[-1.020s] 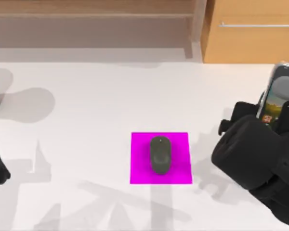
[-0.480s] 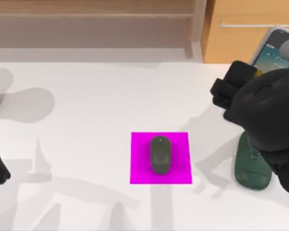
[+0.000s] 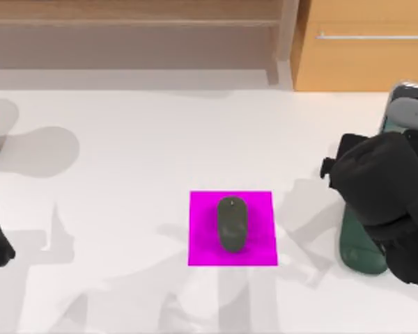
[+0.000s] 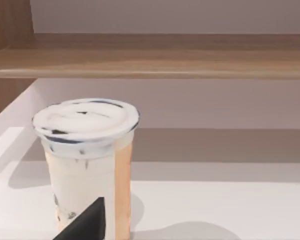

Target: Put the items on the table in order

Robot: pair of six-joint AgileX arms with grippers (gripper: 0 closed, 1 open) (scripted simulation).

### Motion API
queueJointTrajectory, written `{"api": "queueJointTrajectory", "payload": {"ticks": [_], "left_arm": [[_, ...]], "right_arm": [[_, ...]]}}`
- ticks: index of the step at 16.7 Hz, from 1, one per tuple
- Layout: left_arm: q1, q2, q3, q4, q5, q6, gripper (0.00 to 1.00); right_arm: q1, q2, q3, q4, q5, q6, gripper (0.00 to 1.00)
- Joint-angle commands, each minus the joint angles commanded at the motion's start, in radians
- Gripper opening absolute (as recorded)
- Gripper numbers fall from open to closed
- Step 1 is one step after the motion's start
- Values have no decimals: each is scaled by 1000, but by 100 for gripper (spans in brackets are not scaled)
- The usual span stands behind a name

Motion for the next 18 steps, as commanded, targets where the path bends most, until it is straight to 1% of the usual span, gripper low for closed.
{"api": "queueJointTrajectory", "payload": {"ticks": [3,16,17,18], "left_arm": [[0,0,0,0,0,0,100],[0,0,0,0,0,0,100],[0,0,0,0,0,0,100],[0,0,0,0,0,0,100]], "right_arm": [[0,0,0,0,0,0,0],[0,0,0,0,0,0,98],[0,0,0,0,0,0,100],[0,0,0,0,0,0,100]]}}
